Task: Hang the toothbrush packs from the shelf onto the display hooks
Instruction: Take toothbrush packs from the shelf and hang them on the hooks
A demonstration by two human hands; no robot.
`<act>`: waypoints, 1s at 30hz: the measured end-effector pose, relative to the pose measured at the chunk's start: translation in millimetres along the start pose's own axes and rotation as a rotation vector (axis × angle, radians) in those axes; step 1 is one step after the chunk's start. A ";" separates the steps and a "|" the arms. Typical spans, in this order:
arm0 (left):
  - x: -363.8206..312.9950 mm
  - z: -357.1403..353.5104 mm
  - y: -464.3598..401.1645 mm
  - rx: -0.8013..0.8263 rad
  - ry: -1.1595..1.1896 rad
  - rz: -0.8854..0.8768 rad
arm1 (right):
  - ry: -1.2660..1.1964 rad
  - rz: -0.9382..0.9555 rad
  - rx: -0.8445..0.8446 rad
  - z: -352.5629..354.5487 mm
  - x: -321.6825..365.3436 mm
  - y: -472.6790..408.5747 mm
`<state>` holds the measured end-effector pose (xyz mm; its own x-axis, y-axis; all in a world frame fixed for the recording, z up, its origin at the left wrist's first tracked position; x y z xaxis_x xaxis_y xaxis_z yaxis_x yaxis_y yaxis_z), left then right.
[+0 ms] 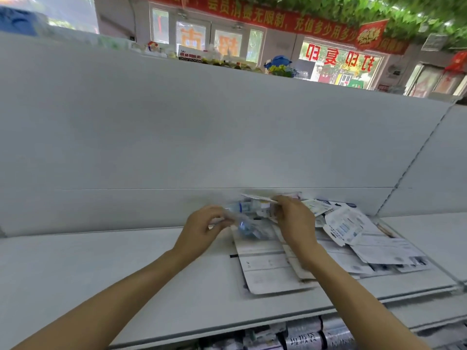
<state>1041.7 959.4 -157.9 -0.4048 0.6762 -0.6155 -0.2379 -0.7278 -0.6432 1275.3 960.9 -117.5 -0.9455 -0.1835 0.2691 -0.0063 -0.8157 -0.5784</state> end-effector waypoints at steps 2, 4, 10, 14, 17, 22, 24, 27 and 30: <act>-4.2 11.2 1.0 -0.058 0.091 0.137 | -0.107 -0.038 -0.062 12.6 6.9 -0.4; -12.4 23.4 1.0 -0.083 0.204 0.217 | -0.221 -0.068 -0.098 23.9 17.2 -0.4; -30.5 80.0 16.1 -0.157 0.446 0.351 | -0.520 -0.105 -0.142 46.3 73.3 15.5; -27.9 132.3 46.1 -0.189 0.444 0.387 | -0.654 -0.160 -0.133 45.8 123.0 38.6; -21.1 175.2 74.1 -0.200 0.435 0.410 | -0.757 -0.222 -0.148 43.9 164.3 59.5; -6.7 244.8 120.4 -0.190 0.452 0.460 | -0.910 -0.306 -0.115 30.7 237.2 94.5; 0.2 271.5 140.3 -0.185 0.478 0.478 | -0.938 -0.315 -0.099 24.3 268.5 109.7; 8.3 308.3 166.6 -0.200 0.470 0.500 | -1.019 -0.312 -0.059 14.4 310.3 128.8; 13.5 342.4 187.8 -0.223 0.464 0.499 | -1.064 -0.298 0.007 5.4 348.8 138.7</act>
<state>689.2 792.8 -131.0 0.0107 0.2834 -0.9589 0.0841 -0.9559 -0.2816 946.4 780.8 -99.7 -0.1436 -0.3546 0.9239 -0.1819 -0.9082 -0.3768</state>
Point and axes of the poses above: each hand's wrist, its own y-axis away from the middle knuckle, its own z-axis out of the back of the hand, x = y × z, the point moved 5 cm from there along -y, towards the middle knuckle, and after that the axes turned 4 degrees about -y, right-handed, at the moved point
